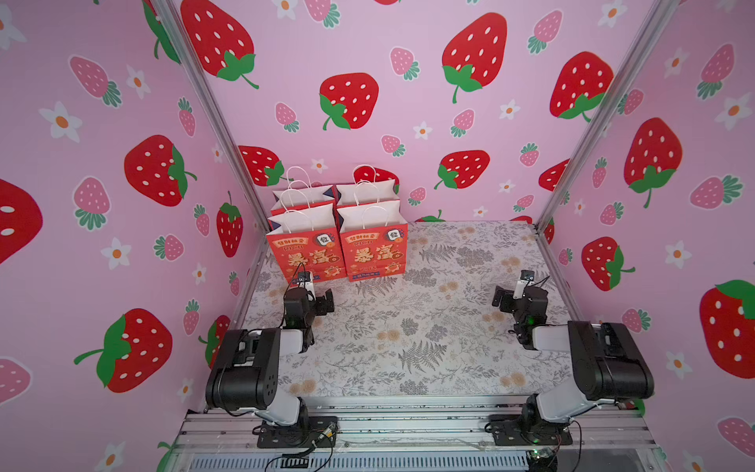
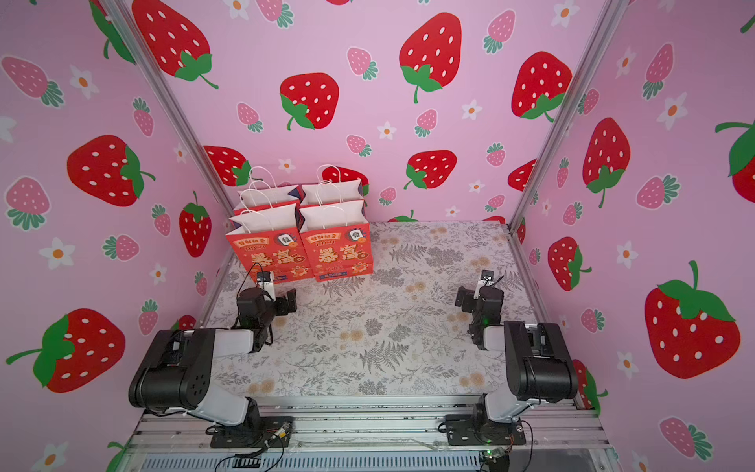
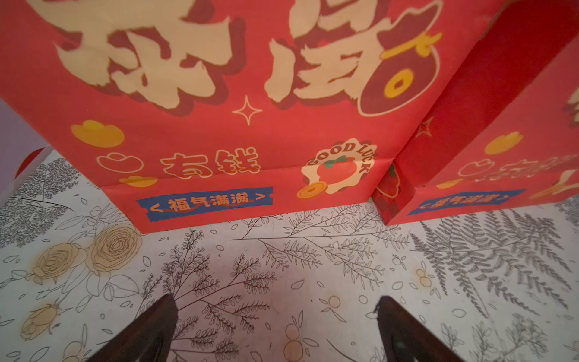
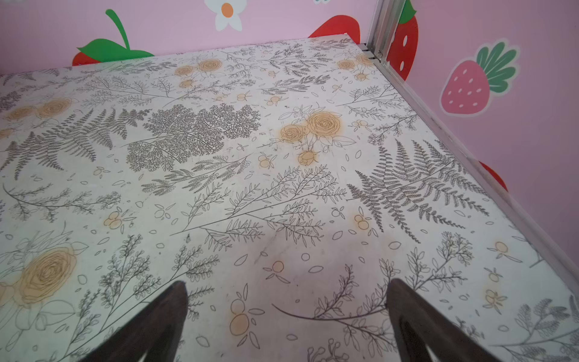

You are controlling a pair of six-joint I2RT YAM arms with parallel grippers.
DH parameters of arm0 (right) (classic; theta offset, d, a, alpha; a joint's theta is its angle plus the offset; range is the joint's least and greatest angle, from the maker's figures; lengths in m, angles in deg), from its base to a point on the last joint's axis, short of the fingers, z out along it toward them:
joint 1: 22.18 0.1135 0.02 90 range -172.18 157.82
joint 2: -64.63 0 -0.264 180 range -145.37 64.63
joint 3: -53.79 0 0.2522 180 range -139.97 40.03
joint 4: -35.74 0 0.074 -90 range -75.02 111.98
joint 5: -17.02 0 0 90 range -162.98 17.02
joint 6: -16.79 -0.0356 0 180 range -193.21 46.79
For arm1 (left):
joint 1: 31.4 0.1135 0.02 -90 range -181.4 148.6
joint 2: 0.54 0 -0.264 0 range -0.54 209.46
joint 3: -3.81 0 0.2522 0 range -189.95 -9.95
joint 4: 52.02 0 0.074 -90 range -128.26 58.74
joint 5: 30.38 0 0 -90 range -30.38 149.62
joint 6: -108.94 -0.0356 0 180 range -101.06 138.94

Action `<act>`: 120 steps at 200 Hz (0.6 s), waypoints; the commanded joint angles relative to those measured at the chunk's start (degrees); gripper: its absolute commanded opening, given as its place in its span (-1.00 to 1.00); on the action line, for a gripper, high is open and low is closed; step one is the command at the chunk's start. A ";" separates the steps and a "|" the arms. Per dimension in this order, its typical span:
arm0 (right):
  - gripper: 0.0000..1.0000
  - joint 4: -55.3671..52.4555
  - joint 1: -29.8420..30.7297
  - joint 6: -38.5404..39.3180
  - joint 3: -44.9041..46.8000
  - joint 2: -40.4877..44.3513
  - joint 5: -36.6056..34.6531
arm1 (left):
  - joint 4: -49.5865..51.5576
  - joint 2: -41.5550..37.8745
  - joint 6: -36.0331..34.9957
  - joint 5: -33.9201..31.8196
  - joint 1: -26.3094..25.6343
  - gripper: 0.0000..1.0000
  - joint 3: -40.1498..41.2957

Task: Put away the paper bag
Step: Pick up the paper bag from the center of the board.

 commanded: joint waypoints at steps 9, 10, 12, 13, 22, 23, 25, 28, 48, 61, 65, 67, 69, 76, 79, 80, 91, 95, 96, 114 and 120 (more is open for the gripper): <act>0.99 0.99 0.32 0.22 -0.80 -0.39 -0.44 | -1.07 0.51 -0.26 0.85 -0.35 0.99 -1.76; 0.99 0.98 0.34 0.24 -0.81 -0.41 -0.46 | -1.06 0.53 -0.20 0.85 -0.35 0.98 -1.72; 0.99 1.09 0.31 0.22 -0.82 -0.40 -0.44 | -1.05 0.54 -0.17 0.85 -0.35 0.99 -1.75; 0.99 1.08 0.29 0.24 -0.82 -0.45 -0.42 | -1.05 0.50 -0.20 0.85 -0.31 0.99 -1.72; 0.99 1.08 0.34 0.26 -0.82 -0.38 -0.45 | -1.10 0.46 -0.22 0.79 -0.35 0.99 -1.68; 0.99 1.07 0.35 0.26 -0.78 -0.40 -0.43 | -1.12 0.46 -0.22 0.78 -0.31 0.99 -1.68; 0.99 1.13 0.36 0.24 -0.81 -0.48 -0.41 | -1.13 0.46 -0.22 0.77 -0.30 0.99 -1.68; 0.99 1.10 0.29 0.20 -0.82 -0.45 -0.42 | -1.14 0.46 -0.22 0.76 -0.35 0.99 -1.68; 0.99 1.07 0.32 0.27 -0.74 -0.35 -0.41 | -1.23 0.46 -0.27 0.61 -0.43 0.99 -1.57; 0.99 1.57 0.36 0.42 -0.43 -0.31 -0.32 | -1.17 0.42 -0.16 -1.41 -0.98 0.99 -1.59; 0.99 1.80 0.36 0.57 -0.31 -0.29 0.19 | -1.22 0.38 -0.19 -1.84 -1.17 0.99 -1.53; 0.99 1.89 0.36 0.67 -0.25 -0.26 0.38 | -1.27 0.39 -0.21 -2.08 -1.28 0.99 -1.51; 0.99 1.93 0.36 0.76 -0.22 -0.23 0.56 | -1.28 0.40 -0.29 -2.39 -1.42 0.98 -1.46; 0.99 2.40 0.36 0.87 0.03 -0.11 0.86 | -1.81 0.28 -0.45 -3.49 -1.85 0.99 -1.18; 0.99 2.66 0.42 0.96 0.20 -0.01 0.91 | -1.98 0.27 -0.55 -4.14 -2.11 0.99 -1.03; 0.99 2.70 0.43 0.96 0.26 0.00 0.91 | -2.04 0.23 -0.56 -4.28 -2.20 0.99 -1.01; 0.99 3.34 0.70 0.97 0.65 0.31 0.13 | -3.07 0.00 -0.75 -6.26 -2.93 0.99 -0.40; 0.99 3.31 0.87 0.90 0.67 0.65 -0.37 | -3.43 -0.17 -0.76 -7.21 -3.26 0.99 -0.17; 0.99 3.24 0.92 0.89 0.67 0.77 -0.52 | -3.47 -0.21 -0.67 -7.49 -3.34 0.99 -0.13; 0.99 -2.24 1.90 0.85 -0.32 5.48 -3.69 | -0.37 -4.23 0.18 -14.01 -4.72 0.99 -0.22; 0.99 -7.73 2.14 -0.61 -1.73 7.99 -4.79 | 2.87 -6.44 0.92 -16.31 -5.19 0.98 -0.73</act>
